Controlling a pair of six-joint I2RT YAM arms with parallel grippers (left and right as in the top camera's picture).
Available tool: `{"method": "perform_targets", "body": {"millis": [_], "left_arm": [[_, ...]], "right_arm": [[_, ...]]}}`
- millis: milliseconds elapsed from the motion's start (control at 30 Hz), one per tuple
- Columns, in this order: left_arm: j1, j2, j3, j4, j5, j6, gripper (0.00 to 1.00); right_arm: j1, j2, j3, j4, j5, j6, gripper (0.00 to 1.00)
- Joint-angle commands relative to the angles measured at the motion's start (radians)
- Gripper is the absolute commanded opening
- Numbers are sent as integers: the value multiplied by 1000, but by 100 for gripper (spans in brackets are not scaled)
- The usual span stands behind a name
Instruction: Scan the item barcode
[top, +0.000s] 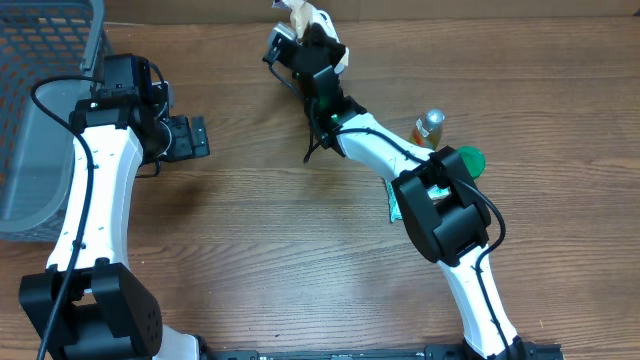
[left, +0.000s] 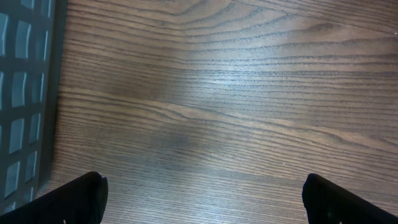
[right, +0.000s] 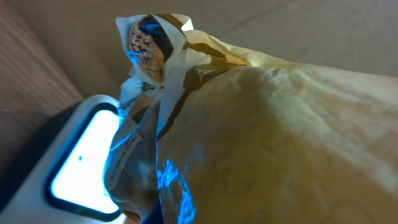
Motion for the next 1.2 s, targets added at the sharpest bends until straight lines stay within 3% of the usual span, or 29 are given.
{"method": "perform_targets", "body": {"millis": [0, 233, 567, 1167], "left_arm": [[2, -4, 12, 3, 11, 11, 99], [2, -4, 12, 3, 11, 11, 99], [2, -4, 12, 3, 11, 11, 100], [2, -4, 12, 3, 11, 11, 100]], "right_arm": [[10, 4, 18, 5, -13, 6, 4], [-14, 4, 18, 121, 4, -180, 4], [-74, 17, 18, 121, -48, -116, 4], [-43, 43, 18, 71, -78, -51, 4]]}}
